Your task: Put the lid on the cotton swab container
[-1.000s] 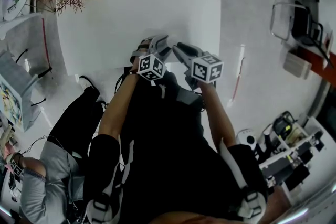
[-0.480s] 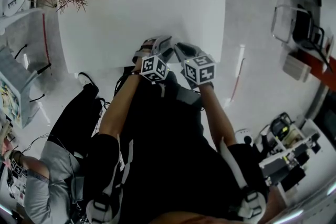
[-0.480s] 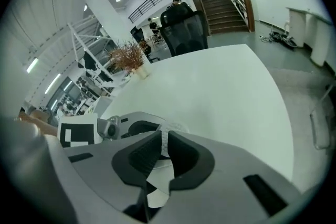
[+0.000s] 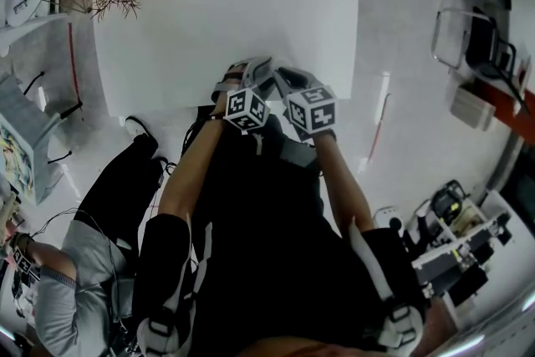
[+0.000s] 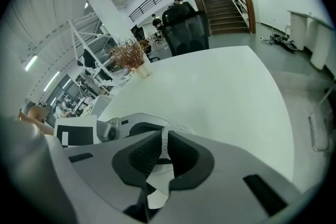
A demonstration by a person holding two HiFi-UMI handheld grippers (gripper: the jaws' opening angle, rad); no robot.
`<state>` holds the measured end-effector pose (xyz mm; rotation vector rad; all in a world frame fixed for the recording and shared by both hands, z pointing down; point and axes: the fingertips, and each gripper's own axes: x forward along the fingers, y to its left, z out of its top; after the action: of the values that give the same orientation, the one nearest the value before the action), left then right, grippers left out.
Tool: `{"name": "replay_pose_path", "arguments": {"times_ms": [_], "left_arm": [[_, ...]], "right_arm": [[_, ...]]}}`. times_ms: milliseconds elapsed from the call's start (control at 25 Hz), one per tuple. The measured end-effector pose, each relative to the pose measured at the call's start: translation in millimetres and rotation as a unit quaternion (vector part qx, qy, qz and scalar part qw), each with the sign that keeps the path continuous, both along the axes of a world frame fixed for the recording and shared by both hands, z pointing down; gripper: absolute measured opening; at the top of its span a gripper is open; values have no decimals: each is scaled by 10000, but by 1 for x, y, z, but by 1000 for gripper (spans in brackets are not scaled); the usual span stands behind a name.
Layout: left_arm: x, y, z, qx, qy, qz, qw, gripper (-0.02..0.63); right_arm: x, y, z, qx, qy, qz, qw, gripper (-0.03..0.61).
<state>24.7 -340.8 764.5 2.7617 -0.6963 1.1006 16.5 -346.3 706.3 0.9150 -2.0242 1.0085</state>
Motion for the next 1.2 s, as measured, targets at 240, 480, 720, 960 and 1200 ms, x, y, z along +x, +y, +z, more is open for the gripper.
{"name": "replay_pose_path", "arguments": {"times_ms": [240, 480, 720, 960, 1200], "left_arm": [[-21, 5, -12, -142, 23, -398, 9991, 230], [-53, 19, -73, 16, 608, -1512, 9866, 95], [-96, 23, -187, 816, 1209, -2897, 9459, 6], [-126, 33, -293, 1559, 2048, -3600, 8968, 5], [-145, 55, -367, 1917, 2441, -3697, 8758, 5]], "right_arm": [[8, -2, -22, 349, -180, 156, 9991, 35], [35, -3, -82, 1389, -336, 465, 9886, 35], [48, 8, -150, 2261, -690, 611, 9697, 32], [47, 28, -222, 2993, -975, 885, 9450, 20], [46, 49, -272, 3433, -974, 1296, 9251, 7]]}}
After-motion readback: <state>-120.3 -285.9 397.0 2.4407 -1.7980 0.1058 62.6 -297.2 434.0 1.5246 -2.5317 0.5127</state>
